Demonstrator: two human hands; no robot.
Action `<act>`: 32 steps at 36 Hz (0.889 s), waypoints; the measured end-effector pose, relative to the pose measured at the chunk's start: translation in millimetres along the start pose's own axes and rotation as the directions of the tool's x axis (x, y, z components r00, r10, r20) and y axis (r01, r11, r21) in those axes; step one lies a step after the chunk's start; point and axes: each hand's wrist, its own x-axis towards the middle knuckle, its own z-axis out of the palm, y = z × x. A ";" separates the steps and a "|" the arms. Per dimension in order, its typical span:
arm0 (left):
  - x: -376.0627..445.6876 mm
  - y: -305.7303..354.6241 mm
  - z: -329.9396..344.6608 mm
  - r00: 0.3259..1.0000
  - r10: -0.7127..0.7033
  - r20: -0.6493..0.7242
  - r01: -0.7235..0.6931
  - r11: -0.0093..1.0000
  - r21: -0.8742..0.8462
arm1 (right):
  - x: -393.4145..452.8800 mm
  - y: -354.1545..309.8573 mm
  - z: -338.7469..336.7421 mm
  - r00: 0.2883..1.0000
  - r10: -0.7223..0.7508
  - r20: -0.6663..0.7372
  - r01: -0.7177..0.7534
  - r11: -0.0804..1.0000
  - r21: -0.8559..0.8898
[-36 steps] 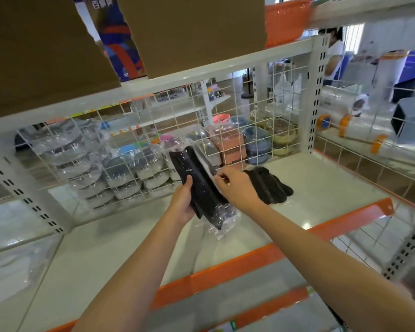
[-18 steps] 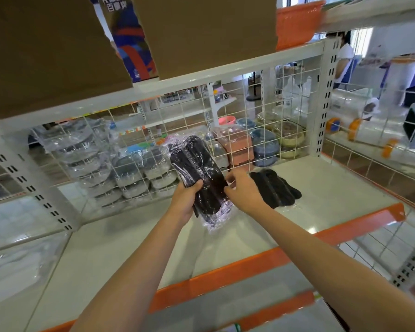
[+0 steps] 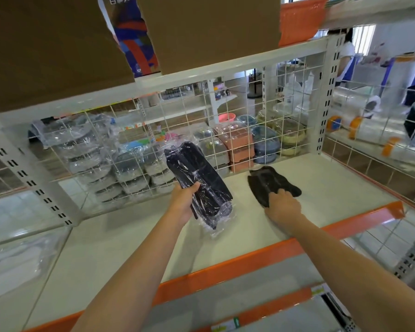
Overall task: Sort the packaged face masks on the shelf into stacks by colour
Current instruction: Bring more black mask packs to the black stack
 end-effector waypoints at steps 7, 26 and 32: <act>-1.0 0.5 5.3 0.997 -0.049 0.059 0.047 0.998 0.039 | -2.0 -21.9 -17.4 0.999 0.049 -0.004 -0.045 0.926 0.376; -5.8 9.9 10.0 0.986 0.088 0.139 -0.084 0.996 -0.036 | -24.3 -92.8 -37.1 0.783 -0.460 -0.418 0.619 0.649 0.444; -0.5 8.3 7.7 0.999 0.033 0.042 -0.031 0.998 -0.059 | -2.3 -61.7 -19.6 0.907 -0.348 -0.240 0.421 0.791 0.444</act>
